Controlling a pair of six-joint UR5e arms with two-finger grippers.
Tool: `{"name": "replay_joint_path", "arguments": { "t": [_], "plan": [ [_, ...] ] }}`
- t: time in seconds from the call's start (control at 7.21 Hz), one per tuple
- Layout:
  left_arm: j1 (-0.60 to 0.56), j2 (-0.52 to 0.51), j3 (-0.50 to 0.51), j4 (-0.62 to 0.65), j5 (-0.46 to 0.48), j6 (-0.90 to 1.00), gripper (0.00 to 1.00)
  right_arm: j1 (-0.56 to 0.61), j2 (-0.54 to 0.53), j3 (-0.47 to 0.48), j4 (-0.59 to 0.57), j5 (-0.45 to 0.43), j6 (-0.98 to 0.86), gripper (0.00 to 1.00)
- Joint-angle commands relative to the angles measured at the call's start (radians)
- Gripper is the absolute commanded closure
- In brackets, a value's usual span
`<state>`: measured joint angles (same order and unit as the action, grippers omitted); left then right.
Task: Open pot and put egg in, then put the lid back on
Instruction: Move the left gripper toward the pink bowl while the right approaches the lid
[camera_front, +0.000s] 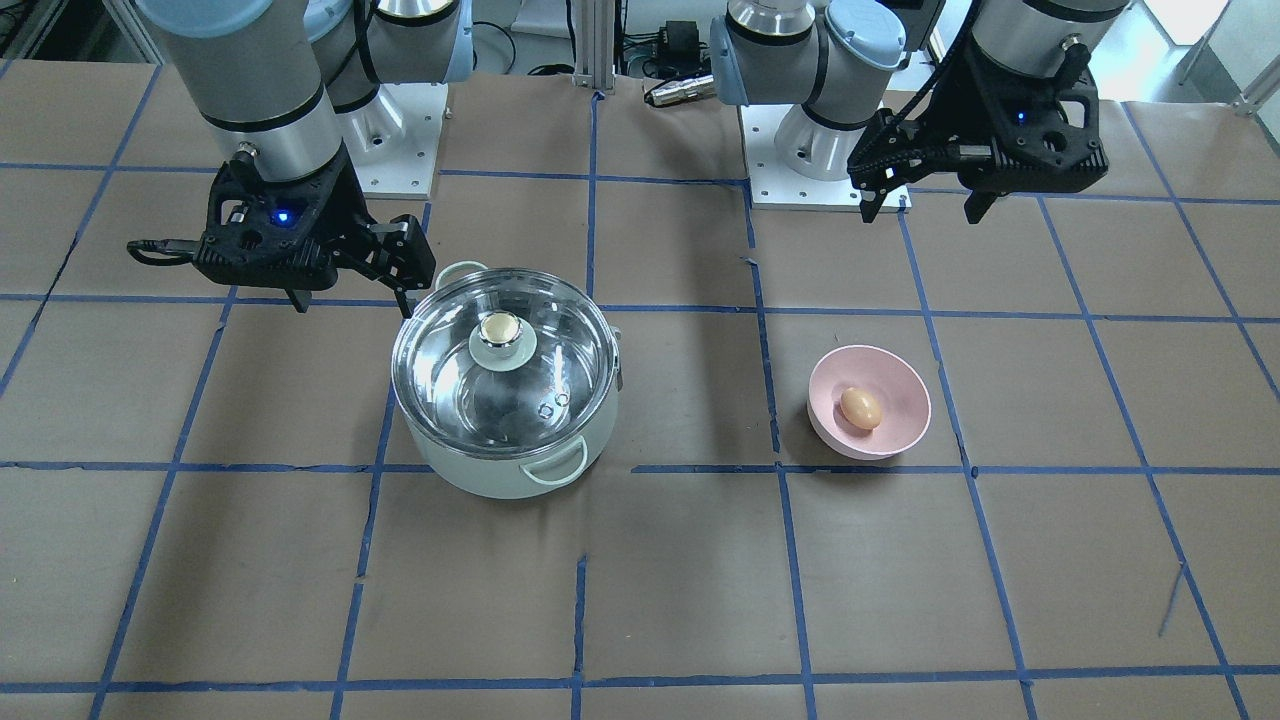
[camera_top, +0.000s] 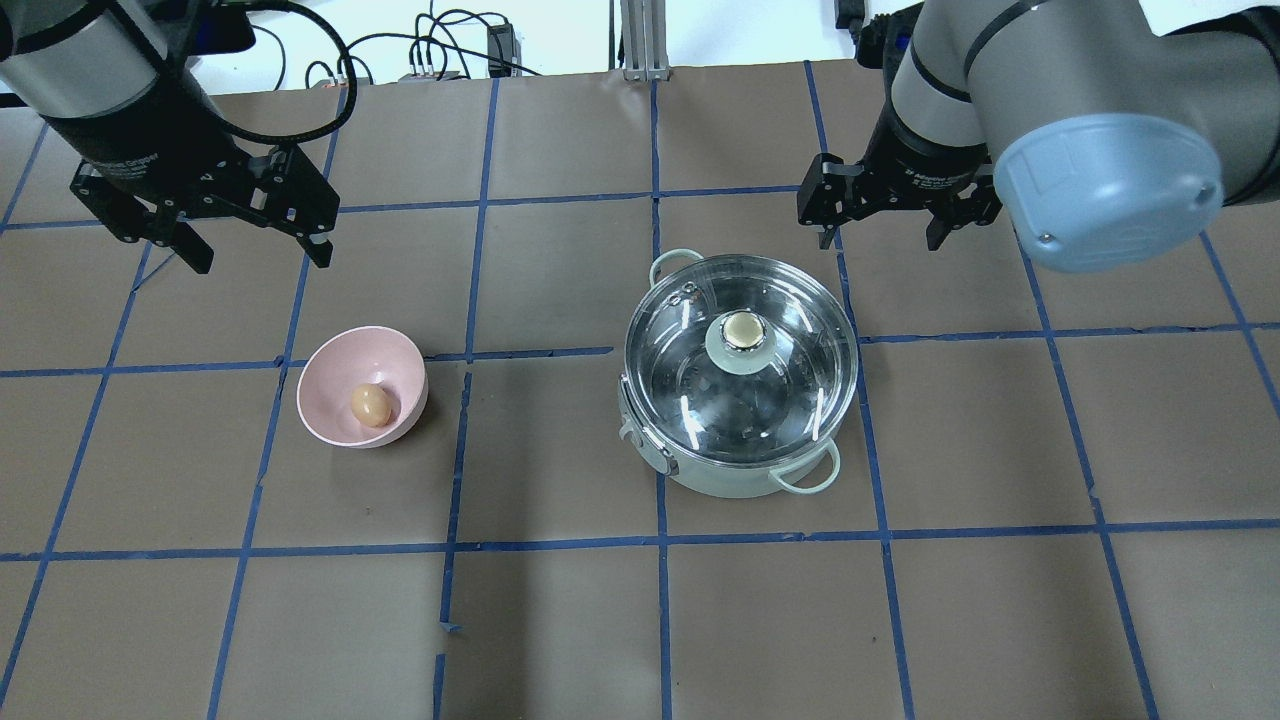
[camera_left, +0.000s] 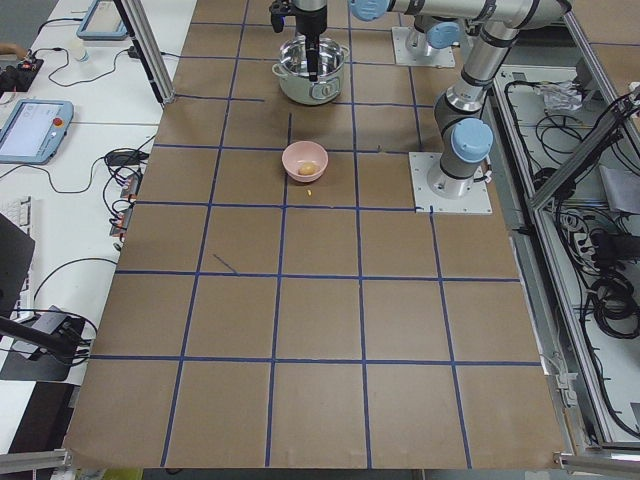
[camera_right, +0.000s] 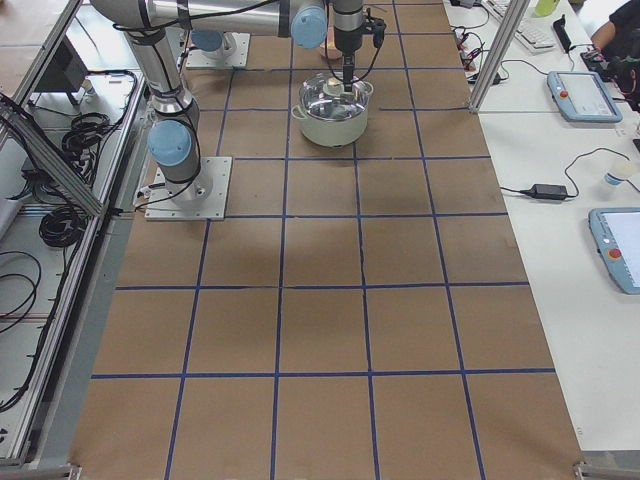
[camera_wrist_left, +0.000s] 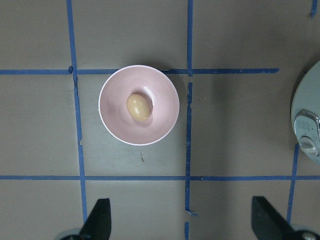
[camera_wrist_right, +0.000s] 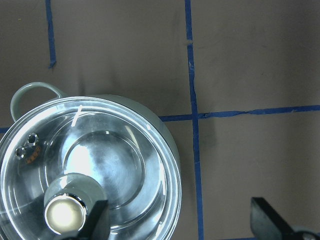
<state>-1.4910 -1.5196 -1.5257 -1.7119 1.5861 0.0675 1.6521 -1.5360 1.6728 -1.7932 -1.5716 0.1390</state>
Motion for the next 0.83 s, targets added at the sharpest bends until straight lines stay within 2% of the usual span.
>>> {"name": "replay_joint_path", "arguments": {
  "t": [0.0,0.42,0.55,0.69],
  "plan": [
    [0.000,0.001,-0.002,0.002,0.000,0.005,0.00,0.000,0.000,0.001,0.000,0.001,-0.001,0.00],
    [0.011,-0.001,-0.017,-0.008,0.000,0.024,0.00,0.000,0.004,0.004,0.000,-0.001,0.007,0.00],
    [0.015,-0.004,-0.057,0.000,-0.003,0.061,0.00,0.003,0.007,0.010,-0.003,-0.001,0.014,0.00],
    [0.021,-0.008,-0.109,0.059,-0.002,0.069,0.00,0.018,0.019,0.010,-0.008,0.001,0.042,0.00]
  ]
}}
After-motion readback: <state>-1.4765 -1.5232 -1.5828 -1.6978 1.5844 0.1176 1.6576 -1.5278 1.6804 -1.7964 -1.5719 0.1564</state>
